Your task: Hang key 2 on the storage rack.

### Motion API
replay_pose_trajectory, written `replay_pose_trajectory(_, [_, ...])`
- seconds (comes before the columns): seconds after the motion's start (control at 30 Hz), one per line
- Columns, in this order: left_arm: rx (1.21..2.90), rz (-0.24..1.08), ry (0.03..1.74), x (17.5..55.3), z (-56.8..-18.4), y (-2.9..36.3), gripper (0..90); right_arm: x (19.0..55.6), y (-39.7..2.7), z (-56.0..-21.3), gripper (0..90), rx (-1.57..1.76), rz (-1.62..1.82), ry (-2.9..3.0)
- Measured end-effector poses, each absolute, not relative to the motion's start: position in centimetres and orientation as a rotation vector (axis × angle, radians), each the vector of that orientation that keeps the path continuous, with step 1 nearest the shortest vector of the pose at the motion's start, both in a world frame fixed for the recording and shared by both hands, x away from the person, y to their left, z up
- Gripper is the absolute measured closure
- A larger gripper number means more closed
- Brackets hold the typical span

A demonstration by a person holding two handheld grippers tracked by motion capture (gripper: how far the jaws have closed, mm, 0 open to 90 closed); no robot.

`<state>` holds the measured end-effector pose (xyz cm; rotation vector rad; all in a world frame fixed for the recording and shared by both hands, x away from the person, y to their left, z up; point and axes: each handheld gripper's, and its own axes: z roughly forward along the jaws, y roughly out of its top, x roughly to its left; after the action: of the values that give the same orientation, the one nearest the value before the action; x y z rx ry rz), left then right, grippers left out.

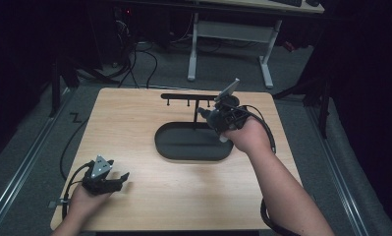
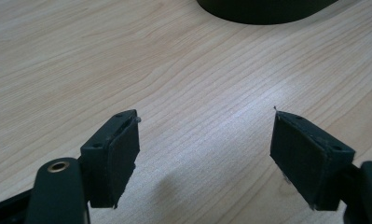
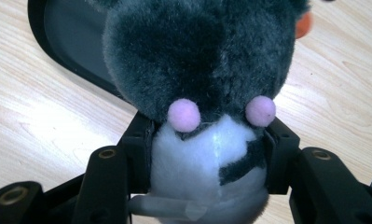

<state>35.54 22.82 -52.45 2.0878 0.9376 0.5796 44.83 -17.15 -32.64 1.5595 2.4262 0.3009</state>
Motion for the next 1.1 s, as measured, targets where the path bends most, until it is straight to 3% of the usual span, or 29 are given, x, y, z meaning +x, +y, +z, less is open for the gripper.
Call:
replay_pose_trajectory(0.73, [2.083, 0.576, 0.946, 35.2, -52.5, 23.6, 24.2, 46.1, -16.9, -32.0, 49.2, 1.595, 0.270, 2.308])
replay_pose_trajectory(1.1, [2.104, 0.576, 0.945, 34.9, -52.8, 23.5, 24.2, 45.4, -17.8, -35.6, 49.2, 1.623, 0.238, 2.351])
